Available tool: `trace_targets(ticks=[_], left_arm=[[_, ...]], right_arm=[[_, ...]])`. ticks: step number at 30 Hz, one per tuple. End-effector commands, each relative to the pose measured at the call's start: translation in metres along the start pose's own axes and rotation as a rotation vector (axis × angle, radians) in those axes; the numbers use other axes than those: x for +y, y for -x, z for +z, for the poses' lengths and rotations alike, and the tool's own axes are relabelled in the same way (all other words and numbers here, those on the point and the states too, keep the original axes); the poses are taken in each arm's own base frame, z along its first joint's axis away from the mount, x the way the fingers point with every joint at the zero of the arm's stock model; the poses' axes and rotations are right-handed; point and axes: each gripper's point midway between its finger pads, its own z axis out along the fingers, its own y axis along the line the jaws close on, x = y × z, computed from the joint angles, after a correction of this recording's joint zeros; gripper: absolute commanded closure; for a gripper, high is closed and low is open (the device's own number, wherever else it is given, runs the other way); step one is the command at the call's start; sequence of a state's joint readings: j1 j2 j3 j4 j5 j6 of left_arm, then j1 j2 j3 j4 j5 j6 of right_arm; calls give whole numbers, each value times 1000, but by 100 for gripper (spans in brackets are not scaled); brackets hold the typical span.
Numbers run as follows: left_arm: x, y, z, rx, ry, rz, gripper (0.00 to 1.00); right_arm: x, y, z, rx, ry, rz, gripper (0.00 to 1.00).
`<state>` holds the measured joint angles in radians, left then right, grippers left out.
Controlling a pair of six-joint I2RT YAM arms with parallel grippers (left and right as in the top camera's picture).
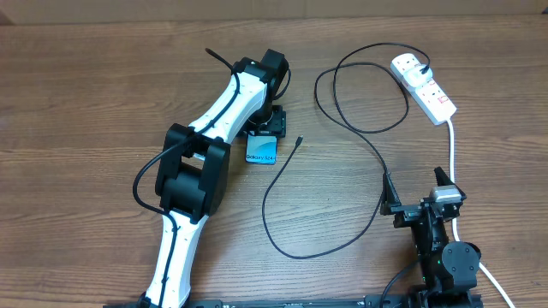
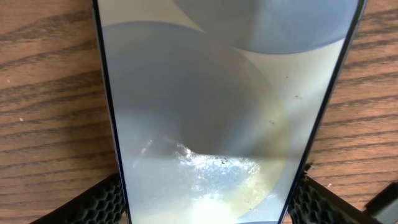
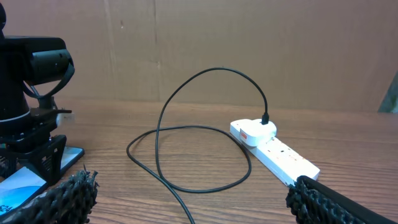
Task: Plug charger to phone and switch on socket
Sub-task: 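Lift the phone with the left gripper and tilt it upright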
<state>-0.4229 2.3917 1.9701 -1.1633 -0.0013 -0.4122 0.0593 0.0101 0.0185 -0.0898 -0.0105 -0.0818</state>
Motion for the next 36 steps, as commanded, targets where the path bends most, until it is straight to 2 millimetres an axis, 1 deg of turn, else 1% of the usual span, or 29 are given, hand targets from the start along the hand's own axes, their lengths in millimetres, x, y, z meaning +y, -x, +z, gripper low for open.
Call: trace_targets(ticks=[1,6,9,14,16,18,20,22,28,32,36], left_arm=[[18,-6,28,53,81,-4,26],[18,-6,26,53,80,-4,26],[16,-5,19,59,69,-5,26],[5,1,-8,62,4,-15,28],[-1,3,-21,67,-48,-25,31],[-5,5,-31,74,-99,-35,31],[-6,8,-39,78,-136,-49,31],[-2,10,-42,80,-146,-62,30],[2,-1,-46,161,-221,-96,31],[-3,-7,-52,212,-312,-102,28],[-16,-11,-62,254,-446,-96,28]], right_arm=[[-3,-2,0,-2,-14,-5,0],[-3,-2,0,-2,-14,-5,0],[-3,-2,0,-2,-14,-5,0],[-3,-2,0,-2,-14,-5,0],[-3,-2,0,-2,-14,-5,0],[-3,-2,0,-2,-14,-5,0],[-3,-2,0,-2,-14,-5,0],[-3,-2,0,-2,-14,-5,0],[-3,-2,0,-2,-14,-5,0],[-3,-2,0,-2,-14,-5,0],[-3,-2,0,-2,-14,-5,0]])
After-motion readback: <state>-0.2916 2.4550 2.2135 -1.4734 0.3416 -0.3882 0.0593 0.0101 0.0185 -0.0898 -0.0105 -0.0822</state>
